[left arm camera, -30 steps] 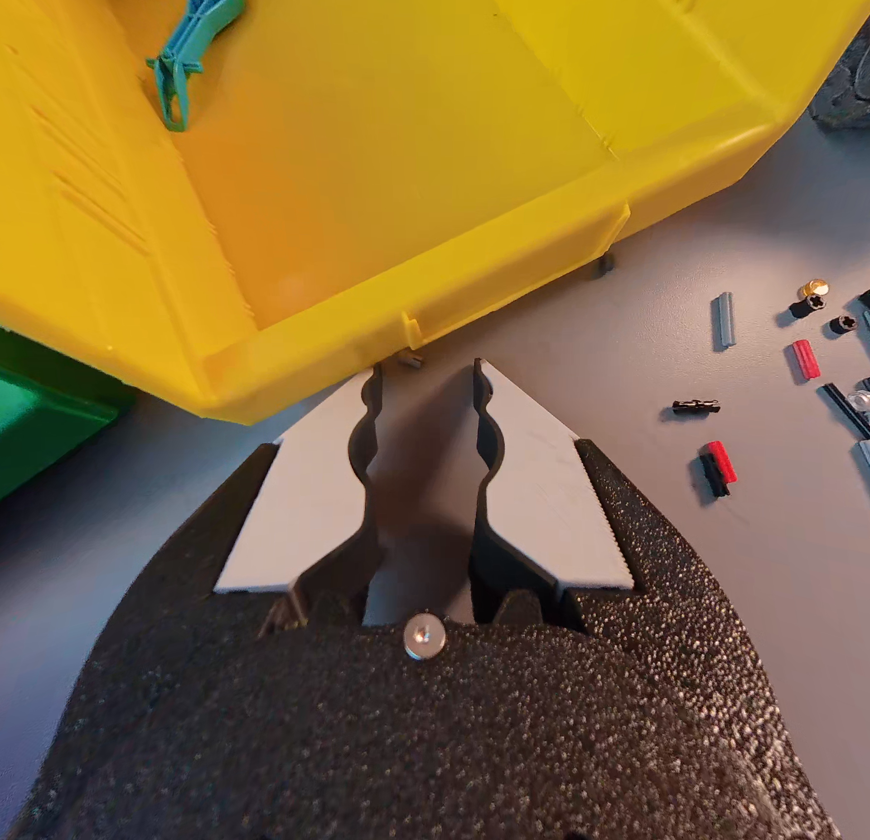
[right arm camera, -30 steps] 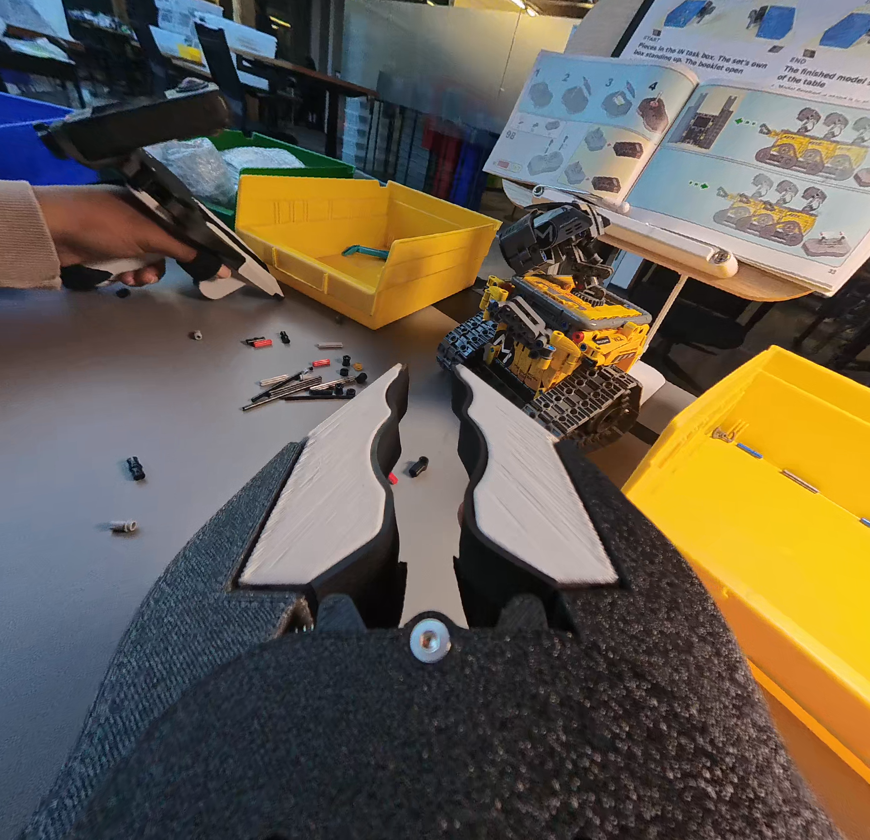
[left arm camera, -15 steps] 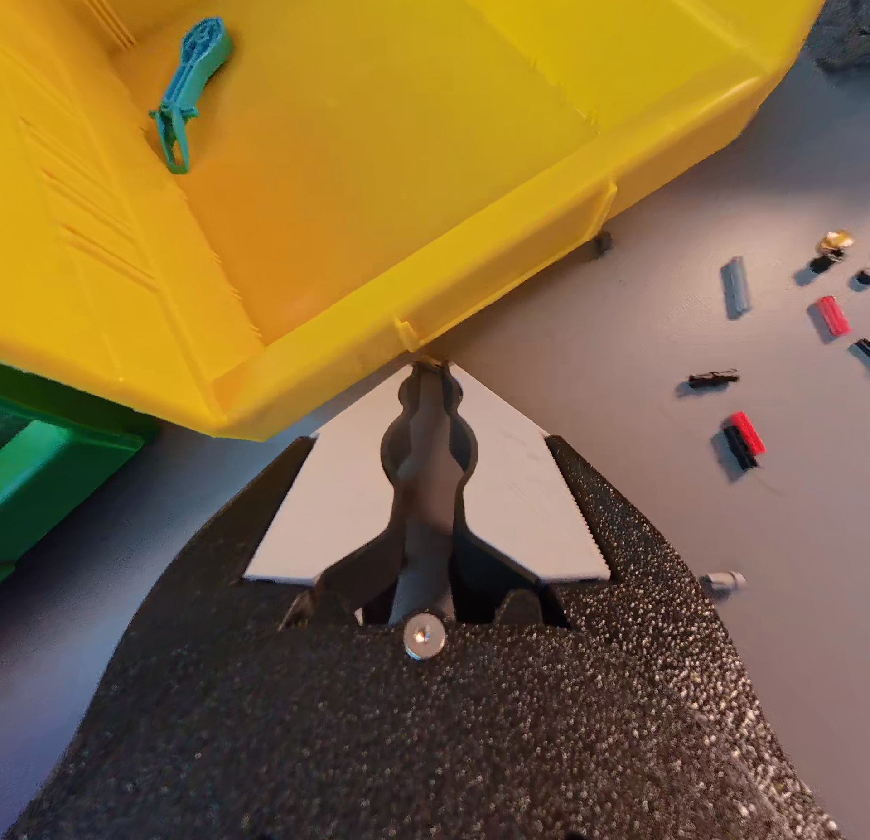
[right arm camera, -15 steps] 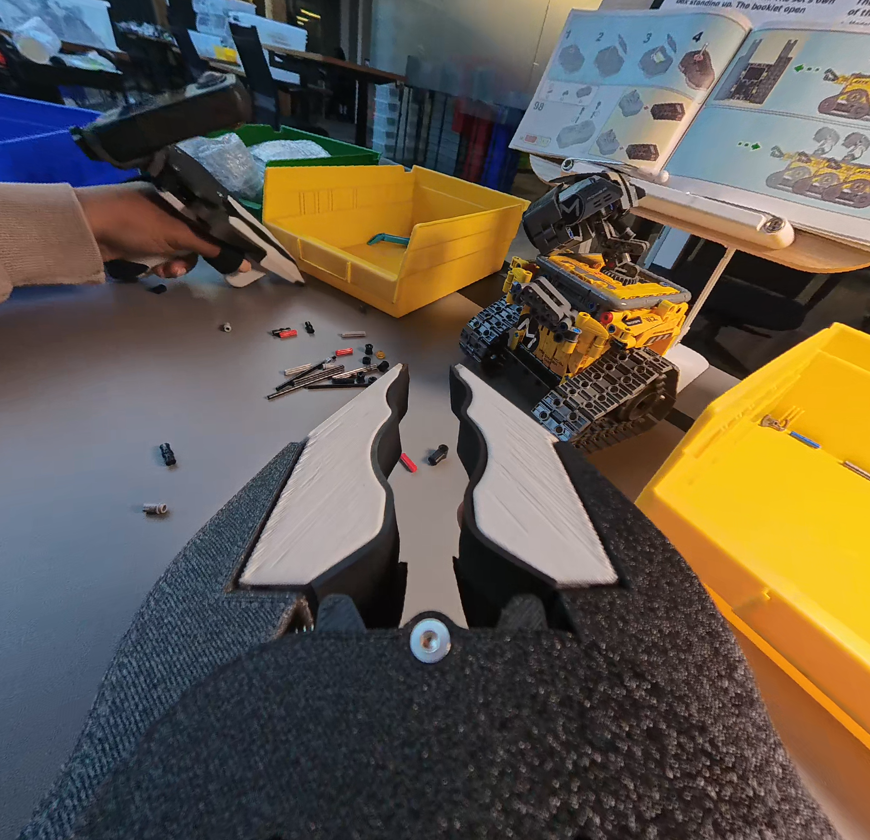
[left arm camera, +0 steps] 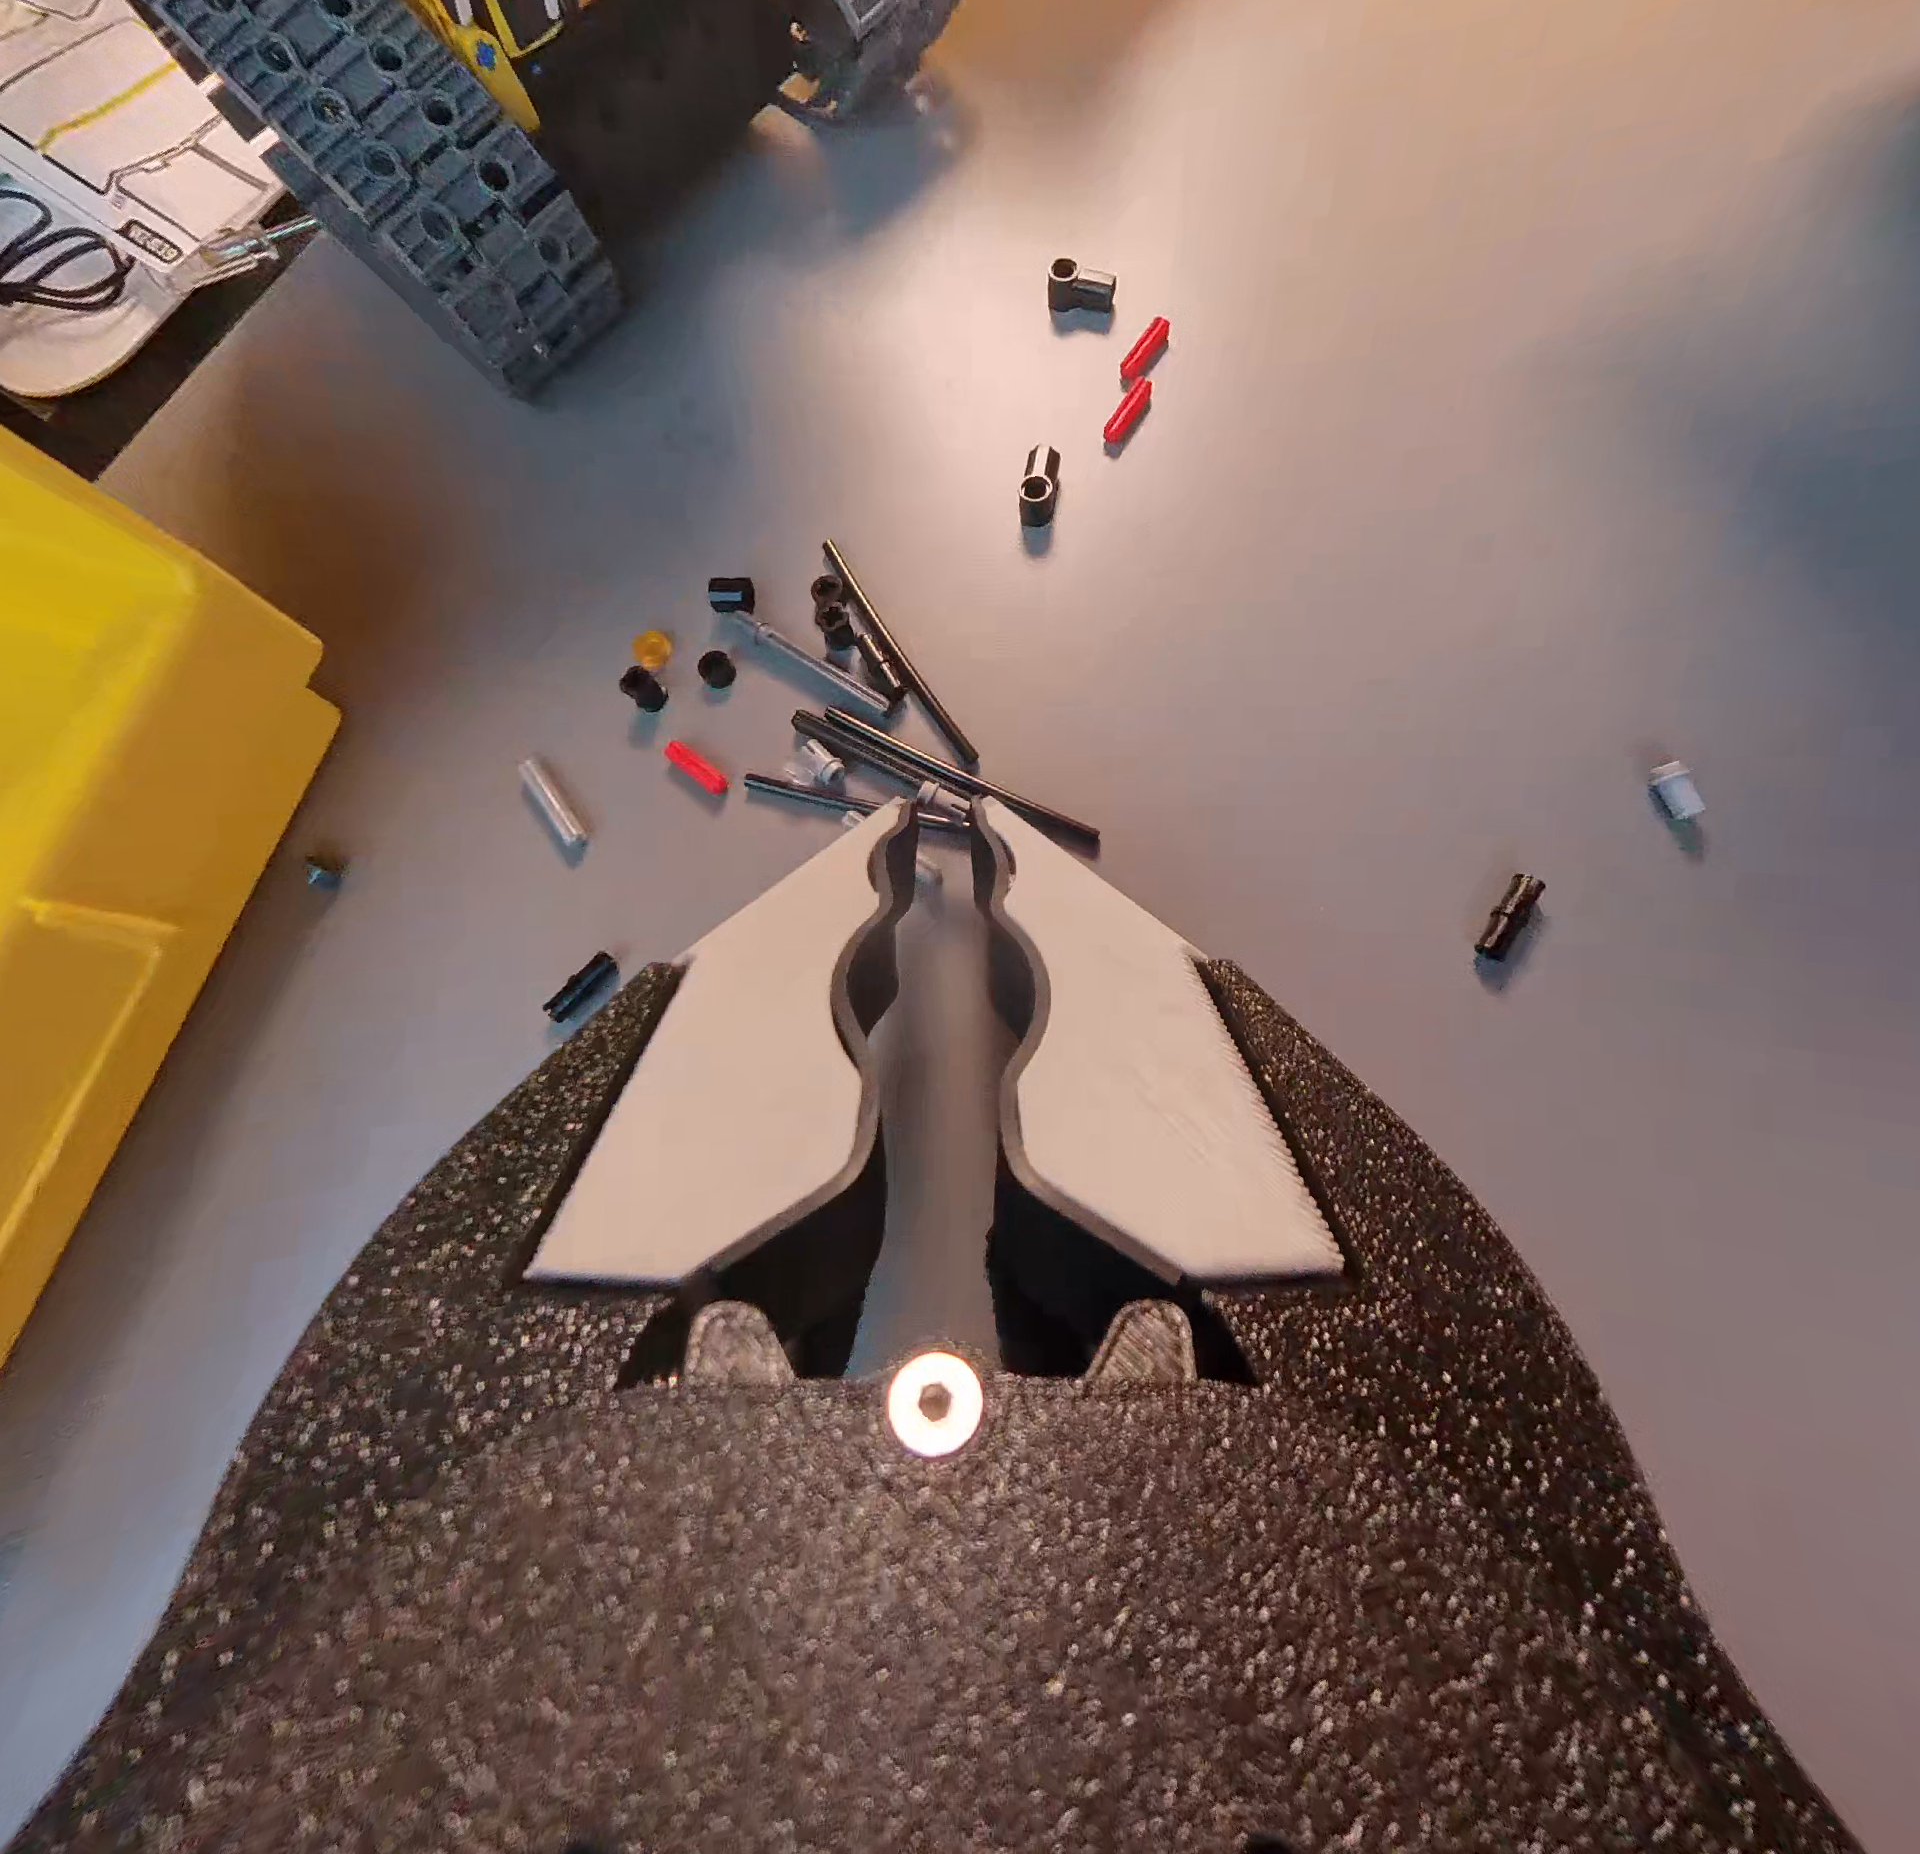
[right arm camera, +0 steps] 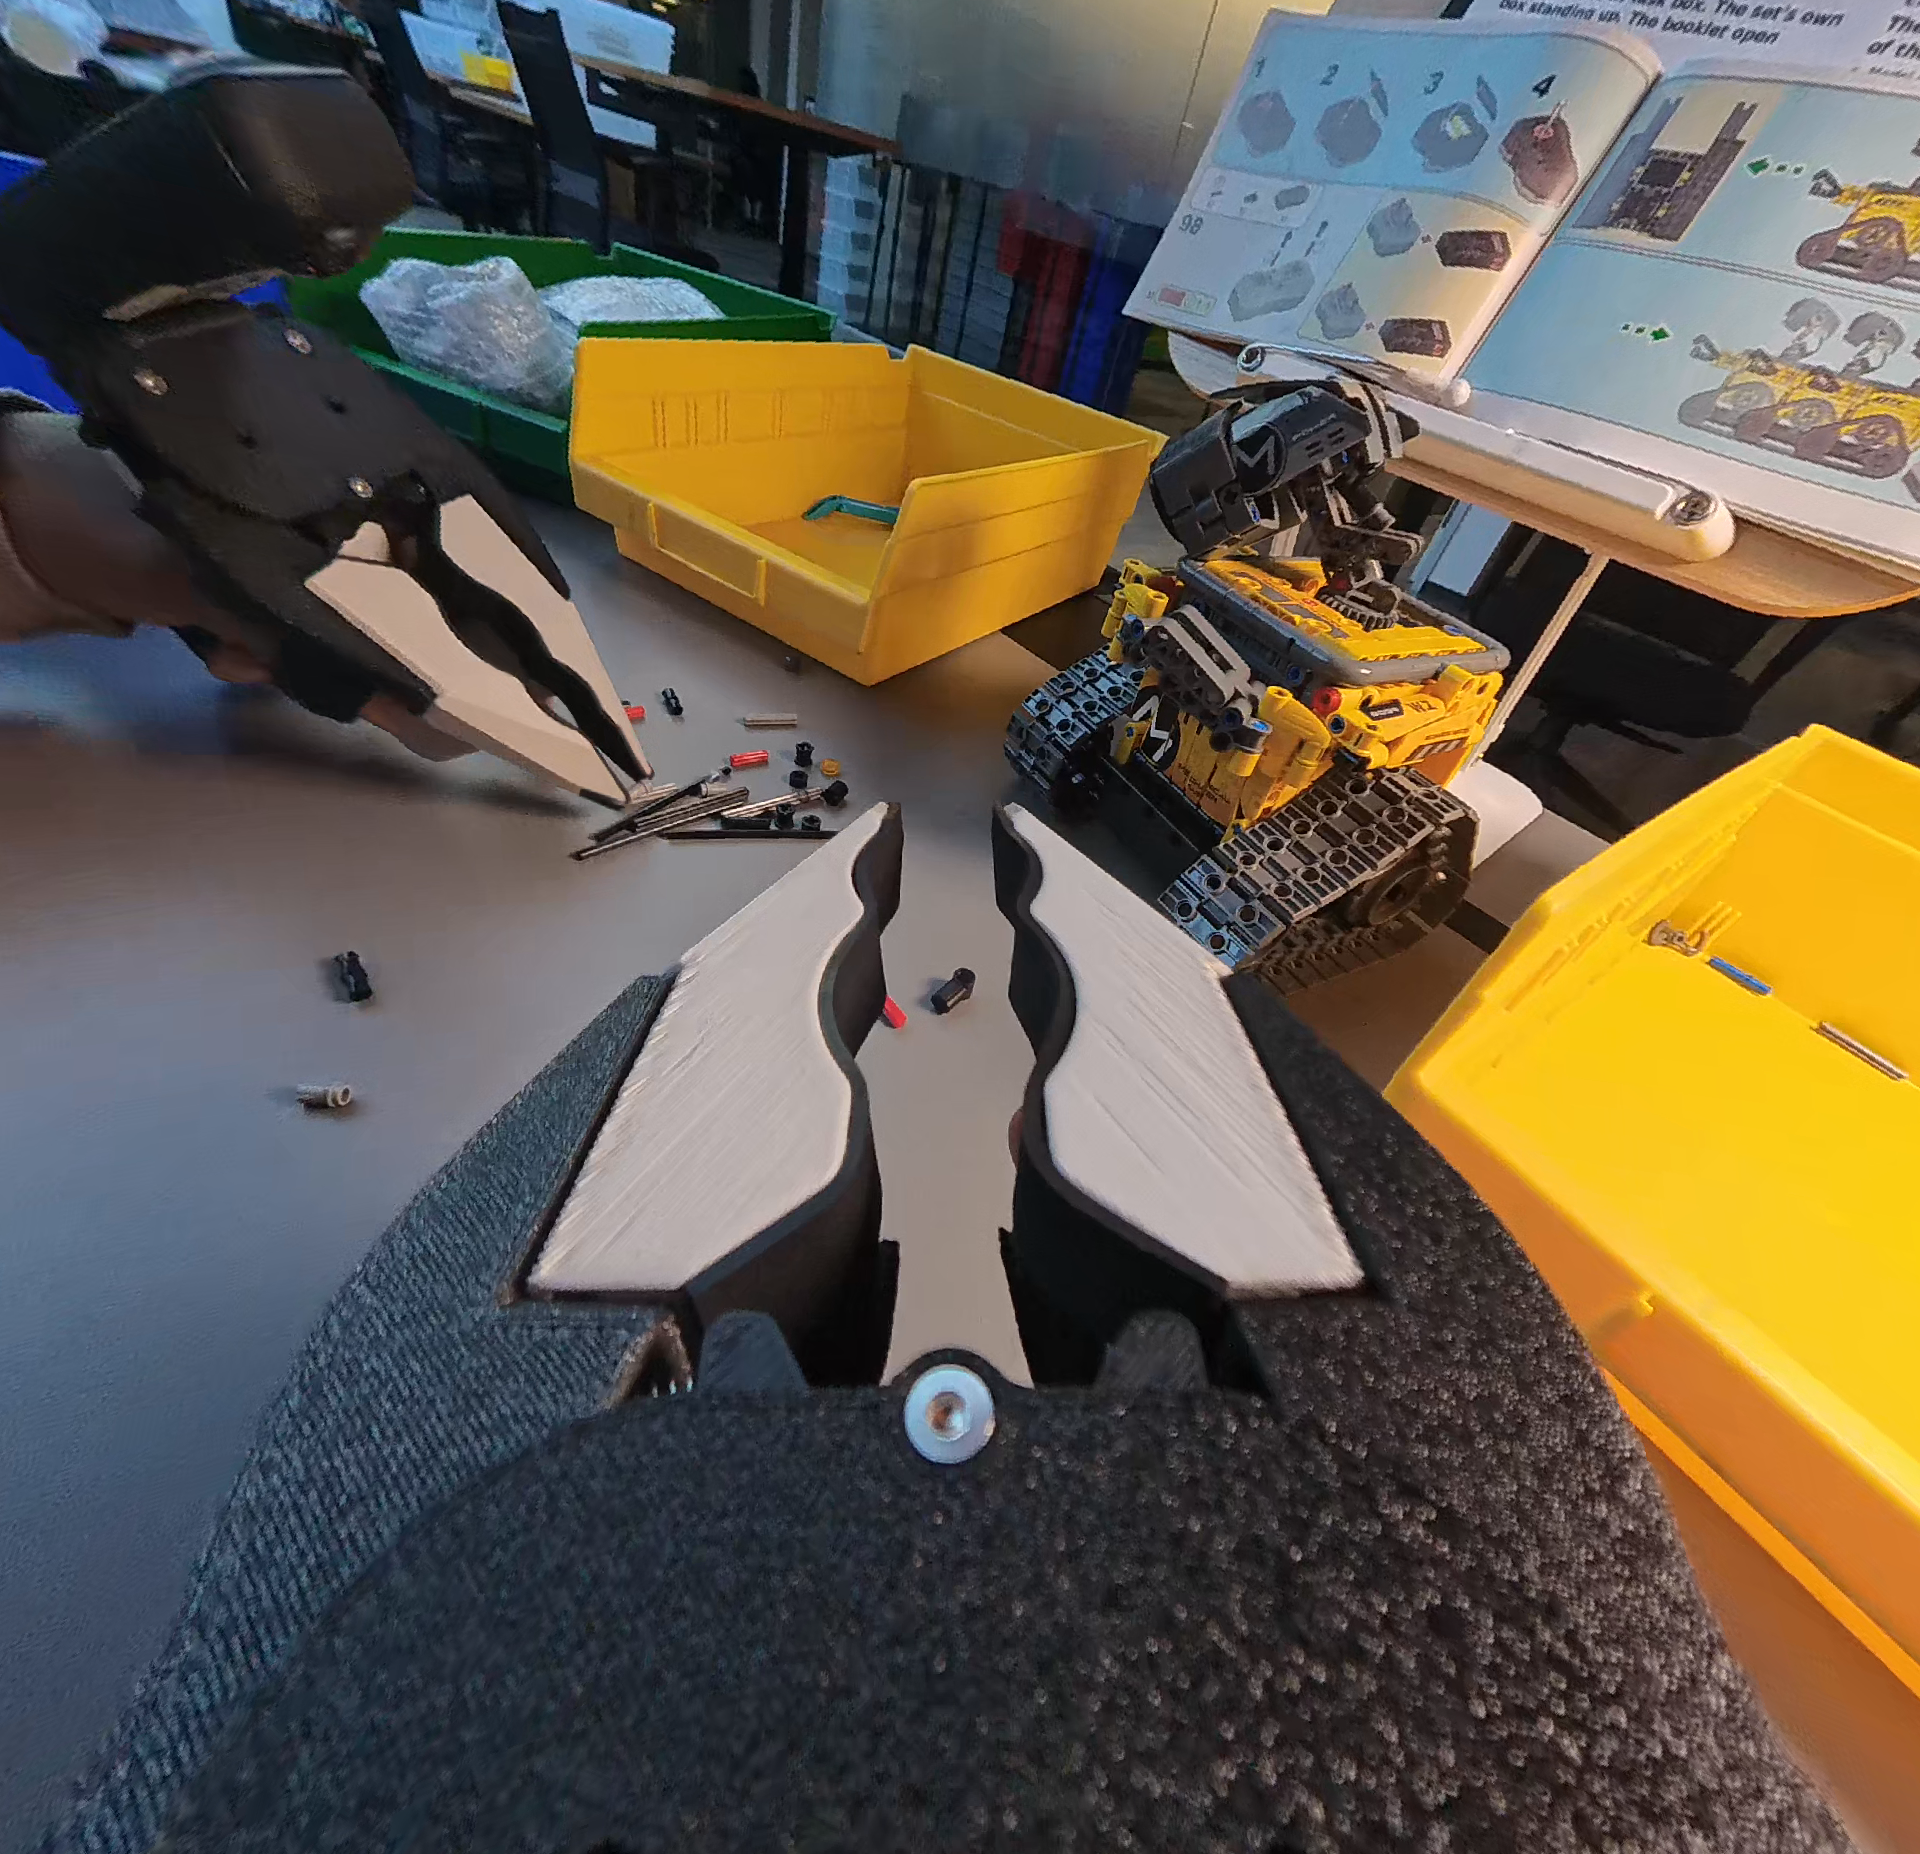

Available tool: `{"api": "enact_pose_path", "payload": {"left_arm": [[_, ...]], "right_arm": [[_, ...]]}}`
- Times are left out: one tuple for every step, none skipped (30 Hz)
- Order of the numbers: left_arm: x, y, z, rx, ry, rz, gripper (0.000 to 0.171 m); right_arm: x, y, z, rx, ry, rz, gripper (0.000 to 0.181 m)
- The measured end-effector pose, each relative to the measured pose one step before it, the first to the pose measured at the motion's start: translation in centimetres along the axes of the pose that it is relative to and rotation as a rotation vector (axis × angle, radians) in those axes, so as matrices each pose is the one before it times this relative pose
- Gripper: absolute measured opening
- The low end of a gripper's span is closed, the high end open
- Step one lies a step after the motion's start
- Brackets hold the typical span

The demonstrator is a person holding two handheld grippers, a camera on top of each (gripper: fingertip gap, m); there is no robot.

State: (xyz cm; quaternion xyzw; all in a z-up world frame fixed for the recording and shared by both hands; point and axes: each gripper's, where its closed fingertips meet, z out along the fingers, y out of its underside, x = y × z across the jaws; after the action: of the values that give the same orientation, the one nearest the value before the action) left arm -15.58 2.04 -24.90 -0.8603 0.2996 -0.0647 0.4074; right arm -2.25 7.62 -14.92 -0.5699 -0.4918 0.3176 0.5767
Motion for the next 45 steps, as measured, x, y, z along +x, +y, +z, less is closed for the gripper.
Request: {"api": "enact_pose_path", "payload": {"left_arm": [[-0.090, 0.060, 0.101, -0.00202, -0.0030, -0.0029, 0.011], [-0.120, 0.068, -0.023, 0.00077, 0.0011, -0.0129, 0.014], [-0.187, 0.052, -0.124, 0.00456, -0.0009, -0.0139, 0.017], [-0.291, -0.091, -0.276, 0.01476, -0.0047, -0.0173, 0.019], [-0.456, -0.248, -0.367, 0.02525, -0.0091, -0.0276, 0.020], [-0.740, -0.322, -0.396, 0.03004, -0.0196, -0.0383, 0.022], [-1.239, -0.290, -0.383, 0.02640, -0.0447, -0.0481, 0.022], [-1.350, -0.179, -0.262, 0.01621, -0.0448, -0.0529, 0.022], [-1.390, -0.045, -0.073, 0.00360, -0.0416, -0.0606, 0.022], [-1.538, -0.060, 0.123, -0.00004, -0.0486, -0.0608, 0.024], [-1.403, -0.149, 0.303, 0.00173, -0.0421, -0.0488, 0.025], [-1.201, -0.105, 0.483, -0.01021, -0.0363, -0.0362, 0.028], [-0.919, -0.080, 0.611, -0.01690, -0.0274, -0.0170, 0.030], [-0.814, -0.079, 0.657, -0.01737, -0.0311, -0.0032, 0.031], [-0.548, -0.029, 0.637, -0.01787, -0.0245, 0.0086, 0.031], [-0.266, 0.060, 0.611, -0.02141, -0.0140, 0.0104, 0.031], [0.004, 0.151, 0.570, -0.02468, -0.0008, 0.0055, 0.028], [0.259, 0.138, 0.515, -0.02009, 0.0116, 0.0016, 0.030], [0.114, 0.166, 0.402, -0.01977, -0.0010, 0.0055, 0.031], [-0.106, 0.092, 0.257, -0.01269, -0.0164, 0.0144, 0.028], [0.028, -0.071, 0.124, -0.00001, -0.0049, 0.0081, 0.026], [0.042, -0.062, 0.091, -0.00149, 0.0007, -0.0028, 0.024], [0.015, -0.029, 0.061, -0.00157, 0.0016, -0.0068, 0.023], [-0.112, -0.026, 0.030, 0.00034, -0.0051, -0.0073, 0.021], [-0.091, -0.008, 0.014, 0.00106, -0.0071, -0.0011, 0.019], [-0.033, 0.004, 0.013, 0.00105, -0.0060, 0.0001, 0.019], [-0.018, -0.019, 0.015, 0.00020, -0.0061, -0.0027, 0.019], [-0.050, -0.013, 0.027, -0.00015, -0.0067, -0.0020, 0.018], [-0.170, -0.016, 0.042, 0.00014, -0.0138, -0.0003, 0.014], [-0.151, -0.022, 0.035, 0.00003, -0.0118, 0.0010, 0.011], [-0.160, -0.010, 0.030, -0.00075, -0.0114, 0.0003, 0.008], [-0.148, -0.003, 0.034, -0.00017, -0.0100, -0.0001, 0.004], [-0.090, -0.019, 0.029, 0.00028, -0.0057, 0.0045, 0.002], [0.006, -0.019, 0.033, 0.00055, -0.0010, 0.0089, 0.002], [-0.005, -0.019, 0.019, 0.00046, -0.0013, 0.0097, 0.002], [0.011, -0.010, 0.031, 0.00063, -0.0018, 0.0109, 0.002], [0.000, -0.010, 0.014, 0.00042, -0.0031, 0.0111, 0.002], [0.006, -0.011, -0.003, 0.00092, -0.0022, 0.0106, 0.001], [0.021, 0.001, -0.001, 0.00184, 0.0012, 0.0097, 0.001], [0.104, -0.024, -0.047, 0.00286, 0.0086, 0.0061, 0.000], [0.398, -0.087, -0.126, 0.00722, 0.0256, 0.0116, 0.000], [0.492, -0.214, -0.257, 0.01529, 0.0258, 0.0168, 0.000], [0.361, -0.133, -0.325, 0.00821, 0.0126, 0.0157, 0.000], [0.358, 0.009, -0.327, -0.00160, 0.0124, 0.0152, 0.000], [0.454, 0.090, -0.307, -0.00468, 0.0202, 0.0097, 0.000]], "right_arm": [[-0.010, -0.023, -0.018, -0.0006, 0.0006, -0.0052, 0.017], [-0.010, -0.032, -0.018, 0.0003, 0.0006, -0.0035, 0.017], [0.017, -0.009, -0.010, 0.0001, 0.0003, -0.0012, 0.017], [0.021, 0.000, -0.008, 0.0005, 0.0003, 0.0010, 0.017], [0.027, 0.007, 0.001, 0.0003, -0.0004, 0.0029, 0.017], [0.021, 0.008, 0.005, 0.0003, -0.0009, 0.0041, 0.017], [0.015, 0.013, 0.008, 0.0007, -0.0009, 0.0046, 0.017], [0.007, -0.003, 0.014, 0.0009, -0.0008, 0.0045, 0.017], [-0.005, -0.010, 0.022, 0.0011, -0.0007, 0.0046, 0.017], [-0.010, 0.014, 0.026, 0.0009, -0.0014, 0.0047, 0.017], [-0.020, 0.035, 0.034, -0.0003, -0.0012, 0.0039, 0.017], [-0.030, 0.068, 0.034, -0.0015, -0.0016, 0.0024, 0.017], [-0.027, 0.056, 0.032, -0.0023, -0.0014, 0.0012, 0.017], [-0.012, 0.046, 0.012, -0.0015, -0.0001, -0.0001, 0.017], [0.021, 0.052, 0.005, -0.0017, 0.0008, -0.0013, 0.017], [0.045, 0.037, -0.017, -0.0017, 0.0016, -0.0016, 0.017], [0.059, 0.022, -0.020, -0.0011, 0.0020, -0.0007, 0.017], [0.091, 0.002, -0.029, 0.0003, 0.0020, 0.0002, 0.017], [0.100, -0.008, -0.034, 0.0005, 0.0022, 0.0012, 0.017], [0.122, -0.007, -0.030, 0.0009, 0.0021, 0.0024, 0.017], [0.108, -0.014, -0.031, 0.0016, 0.0013, 0.0046, 0.017], [0.076, 0.002, -0.016, 0.0011, -0.0006, 0.0074, 0.017], [0.037, 0.011, 0.009, 0.0007, -0.0020, 0.0086, 0.017], [0.012, 0.027, 0.016, -0.0002, -0.0026, 0.0071, 0.017], [-0.009, 0.044, 0.014, -0.0014, -0.0022, 0.0044, 0.017], [-0.019, 0.057, 0.019, -0.0020, -0.0016, 0.0018, 0.017], [-0.033, 0.055, 0.020, -0.0021, -0.0017, 0.0007, 0.017], [-0.026, 0.022, 0.016, -0.0011, -0.0017, 0.0007, 0.017], [-0.051, 0.005, 0.014, -0.0006, -0.0024, 0.0017, 0.017], [-0.045, 0.004, 0.010, -0.0004, -0.0027, 0.0019, 0.017], [-0.040, 0.020, 0.017, -0.0009, -0.0022, 0.0015, 0.017], [-0.027, 0.039, 0.013, -0.0016, -0.0015, 0.0010, 0.017], [-0.018, 0.044, 0.011, -0.0020, -0.0011, 0.0005, 0.017], [-0.002, 0.037, 0.006, -0.0013, -0.0002, 0.0004, 0.017], [-0.009, 0.004, 0.002, -0.0002, -0.0010, 0.0006, 0.017], [-0.017, 0.003, 0.011, -0.0003, -0.0013, 0.0006, 0.017], [-0.010, 0.009, 0.004, -0.0008, -0.0006, -0.0003, 0.017], [-0.001, 0.021, 0.001, -0.0010, 0.0003, -0.0012, 0.017], [0.016, 0.023, -0.005, -0.0010, 0.0005, -0.0014, 0.017], [0.014, 0.010, -0.009, -0.0008, 0.0009, -0.0016, 0.017], [0.033, 0.001, -0.024, -0.0005, 0.0010, -0.0016, 0.017], [0.060, -0.034, -0.038, 0.0003, 0.0017, -0.0014, 0.017], [0.067, -0.050, -0.059, 0.0018, 0.0023, -0.0010, 0.017], [0.060, -0.050, -0.047, 0.0016, 0.0017, -0.0003, 0.017], [0.055, -0.011, -0.029, 0.0002, 0.0011, 0.0007, 0.017]]}}
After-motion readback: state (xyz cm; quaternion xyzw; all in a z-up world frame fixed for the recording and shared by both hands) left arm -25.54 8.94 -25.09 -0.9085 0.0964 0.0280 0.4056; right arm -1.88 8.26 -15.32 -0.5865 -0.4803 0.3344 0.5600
